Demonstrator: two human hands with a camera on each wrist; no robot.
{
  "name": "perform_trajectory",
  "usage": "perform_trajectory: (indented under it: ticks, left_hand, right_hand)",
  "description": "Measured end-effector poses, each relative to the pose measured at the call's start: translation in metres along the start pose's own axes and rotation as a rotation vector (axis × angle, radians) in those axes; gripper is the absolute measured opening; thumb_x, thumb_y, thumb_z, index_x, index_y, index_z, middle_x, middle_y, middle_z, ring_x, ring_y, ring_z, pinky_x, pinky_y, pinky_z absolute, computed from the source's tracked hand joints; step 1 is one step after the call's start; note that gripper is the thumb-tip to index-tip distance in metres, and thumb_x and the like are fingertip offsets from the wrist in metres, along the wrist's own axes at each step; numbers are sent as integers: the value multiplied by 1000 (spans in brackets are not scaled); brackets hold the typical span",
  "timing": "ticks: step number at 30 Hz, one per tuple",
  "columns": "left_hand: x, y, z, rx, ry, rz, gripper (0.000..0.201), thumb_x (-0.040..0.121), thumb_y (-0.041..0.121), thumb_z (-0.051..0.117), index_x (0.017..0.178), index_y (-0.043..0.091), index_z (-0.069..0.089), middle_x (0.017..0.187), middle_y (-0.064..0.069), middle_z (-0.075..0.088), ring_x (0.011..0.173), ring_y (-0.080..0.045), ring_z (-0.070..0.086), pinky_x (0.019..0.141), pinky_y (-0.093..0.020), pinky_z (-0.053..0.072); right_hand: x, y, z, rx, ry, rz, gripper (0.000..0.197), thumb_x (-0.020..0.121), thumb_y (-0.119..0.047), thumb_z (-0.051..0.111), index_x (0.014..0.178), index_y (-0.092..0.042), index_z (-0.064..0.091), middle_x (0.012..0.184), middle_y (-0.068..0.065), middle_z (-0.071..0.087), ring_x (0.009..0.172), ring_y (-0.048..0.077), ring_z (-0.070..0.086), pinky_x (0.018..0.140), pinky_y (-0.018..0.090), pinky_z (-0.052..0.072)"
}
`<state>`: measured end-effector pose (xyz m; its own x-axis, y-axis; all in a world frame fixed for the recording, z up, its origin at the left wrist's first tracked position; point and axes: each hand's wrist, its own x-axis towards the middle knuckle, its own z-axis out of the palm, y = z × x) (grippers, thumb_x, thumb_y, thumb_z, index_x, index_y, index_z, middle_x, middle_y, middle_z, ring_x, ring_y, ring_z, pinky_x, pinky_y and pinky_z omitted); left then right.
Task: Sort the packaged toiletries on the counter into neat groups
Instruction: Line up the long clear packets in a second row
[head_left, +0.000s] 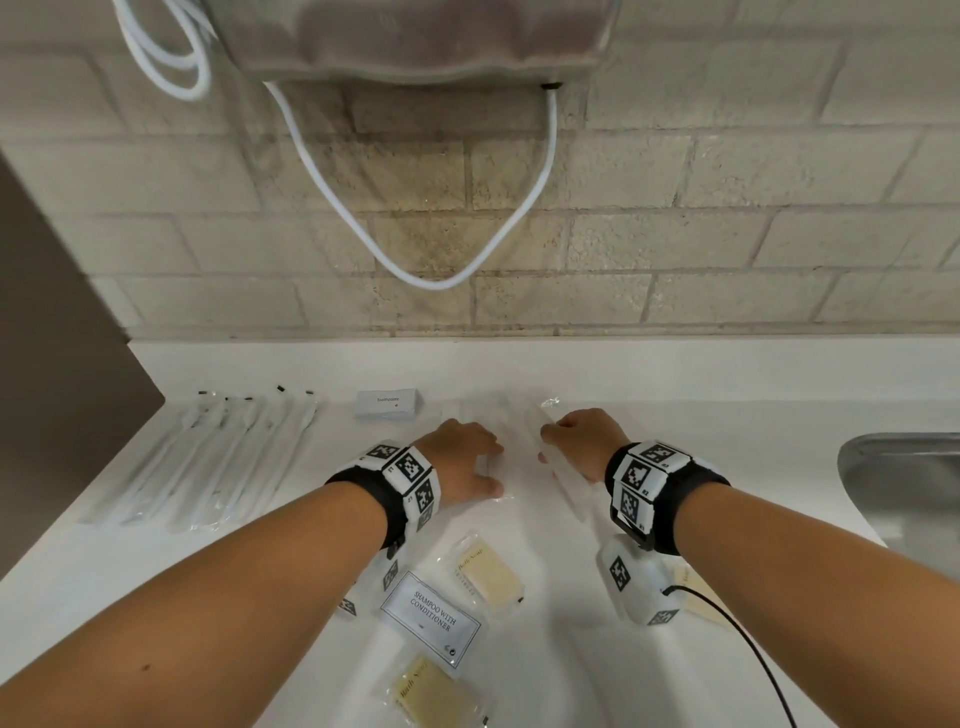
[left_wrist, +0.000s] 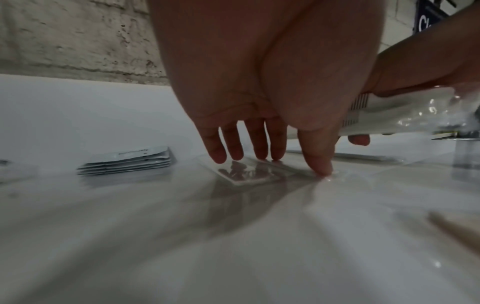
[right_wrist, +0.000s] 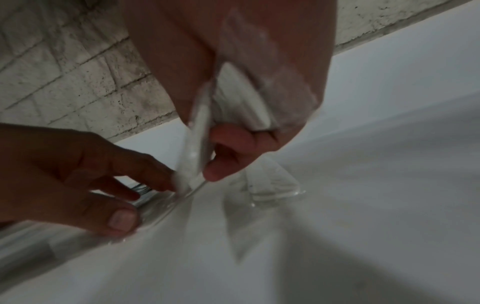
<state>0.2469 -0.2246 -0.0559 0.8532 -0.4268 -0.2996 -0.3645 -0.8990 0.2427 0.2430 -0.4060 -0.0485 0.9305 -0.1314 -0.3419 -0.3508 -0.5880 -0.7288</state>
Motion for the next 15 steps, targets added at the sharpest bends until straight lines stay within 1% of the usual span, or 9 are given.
perform_trajectory:
  ticks: [1,3,4,6,7,9,10,12,15]
  left_hand:
    - [-2,-2,0,-11,0,-5,64,86,48,59,144,27,42,154,8,32,142,-19,26,116,-37,25]
    - [-4,-6,1,-38,-1,-10,65,87,46,59,145,25,39,156,7,28,143,-16,28,117,-32,24]
    - [-5,-7,1,-48,-3,-12,66,88,45,59,147,24,37,158,7,26,143,-15,28,117,-30,22]
    - [-8,-7,1,-51,-13,-12,67,90,43,58,148,21,34,159,5,22,145,-16,26,116,-29,20]
    - [-9,-7,0,-46,-20,-10,67,90,43,57,149,20,33,160,4,20,145,-16,24,117,-29,19]
    - [-10,-6,-1,-32,-26,-7,67,91,42,56,149,19,32,160,2,20,147,-17,21,117,-29,17]
    - [-9,-6,-2,-21,-29,-7,67,92,43,55,149,18,31,160,1,20,147,-18,18,118,-30,15]
    - [-8,-7,-2,-1,-39,-13,67,91,45,55,149,19,32,160,0,20,149,-19,11,119,-32,10]
    - [-8,-10,-2,6,-47,-22,68,90,46,56,149,21,34,158,0,24,147,-22,12,119,-34,12]
  right_hand:
    - [1,-1,1,23,1,6,26,82,-21,52,81,-2,69,70,8,70,52,24,53,47,25,43]
    - [1,-3,2,97,-13,49,14,84,-16,52,76,-5,57,58,9,52,44,22,43,37,17,32]
    - [0,-4,1,132,-26,73,13,86,-14,52,75,-7,52,57,8,46,43,20,41,34,12,29]
    - [2,-4,1,176,-71,107,17,89,-11,55,73,-9,50,61,7,48,46,19,46,31,7,30]
    - [4,-4,2,209,-90,115,14,89,-10,57,76,-9,53,64,7,52,48,19,49,33,9,34]
    - [8,-5,7,266,-95,125,2,88,-9,61,87,-9,58,70,6,59,51,19,56,41,17,41]
    - [11,-4,9,266,-82,123,7,87,-10,62,93,-9,60,72,6,62,53,18,59,44,19,41]
    - [15,-3,13,232,-62,123,15,86,-13,64,100,-9,62,74,4,66,55,15,62,45,18,40]
    - [18,-4,17,166,-45,101,9,85,-14,66,92,-8,65,70,2,66,52,11,61,39,13,36]
